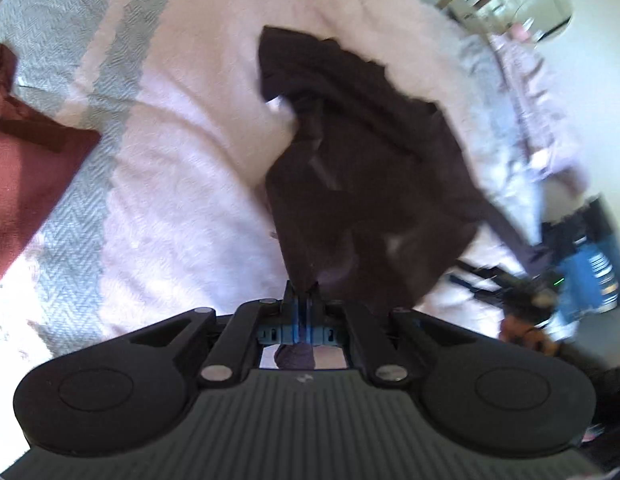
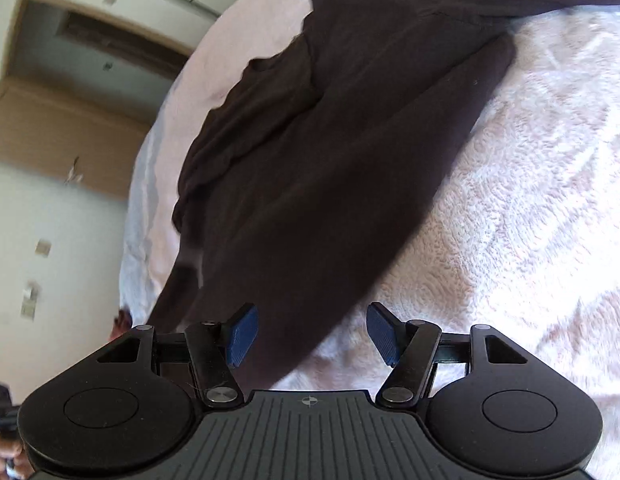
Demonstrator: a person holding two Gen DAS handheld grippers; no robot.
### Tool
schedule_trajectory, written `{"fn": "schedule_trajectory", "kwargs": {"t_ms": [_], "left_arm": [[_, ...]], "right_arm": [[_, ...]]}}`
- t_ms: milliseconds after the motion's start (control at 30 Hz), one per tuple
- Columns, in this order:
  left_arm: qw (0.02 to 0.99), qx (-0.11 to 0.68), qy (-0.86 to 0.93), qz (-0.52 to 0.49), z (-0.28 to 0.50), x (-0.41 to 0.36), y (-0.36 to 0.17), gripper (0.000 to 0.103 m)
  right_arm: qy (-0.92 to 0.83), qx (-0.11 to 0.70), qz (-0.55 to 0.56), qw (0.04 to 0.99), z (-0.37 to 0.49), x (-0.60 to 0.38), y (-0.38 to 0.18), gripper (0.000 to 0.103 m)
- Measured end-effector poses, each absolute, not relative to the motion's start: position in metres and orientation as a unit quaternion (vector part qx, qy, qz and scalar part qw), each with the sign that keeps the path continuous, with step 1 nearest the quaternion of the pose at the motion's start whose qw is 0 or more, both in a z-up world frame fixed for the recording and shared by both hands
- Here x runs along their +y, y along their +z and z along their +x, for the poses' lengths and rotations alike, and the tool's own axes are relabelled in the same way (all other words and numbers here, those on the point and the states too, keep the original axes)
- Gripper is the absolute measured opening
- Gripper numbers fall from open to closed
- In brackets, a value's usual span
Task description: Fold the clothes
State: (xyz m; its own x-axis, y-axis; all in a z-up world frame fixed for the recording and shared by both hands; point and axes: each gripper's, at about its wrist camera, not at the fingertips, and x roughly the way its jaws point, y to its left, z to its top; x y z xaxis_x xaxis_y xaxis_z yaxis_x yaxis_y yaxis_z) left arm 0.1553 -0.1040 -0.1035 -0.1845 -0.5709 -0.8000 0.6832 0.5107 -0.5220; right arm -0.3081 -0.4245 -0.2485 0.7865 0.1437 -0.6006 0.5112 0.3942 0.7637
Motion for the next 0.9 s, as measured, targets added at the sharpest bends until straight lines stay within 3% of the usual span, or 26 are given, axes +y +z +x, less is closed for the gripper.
{"fn": "schedule_trajectory", "kwargs": {"t_ms": [300,400,600,767,900], "left_arm": [[0.574,0.558,-0.599,-0.037,0.135,-0.151,-0.028,0.000],[0.555,0.542,-0.631,-0.037,0.114,-0.167,-0.004,0.000],[0.507,0.497,-0.695,-0.115,0.071,-0.178,0.055,0.000],[0.532,0.489,-0.675,-0.152,0.055,-0.182,0.068,0.000],[0.553,0.483,-0.655,-0.180,0.043,-0.186,0.078,0.000]], "right_arm": [[-0.018,0.321,0.537,0.780,-0.278,-0.356,-0.234,0.064],[-0.037,0.311,0.552,0.773,-0.275,-0.347,-0.243,0.074],[-0.062,0.284,0.541,0.789,-0.293,-0.349,-0.228,0.076],[-0.064,0.261,0.524,0.808,-0.314,-0.357,-0.216,0.078],[-0.075,0.234,0.532,0.811,-0.322,-0.359,-0.214,0.087]]}}
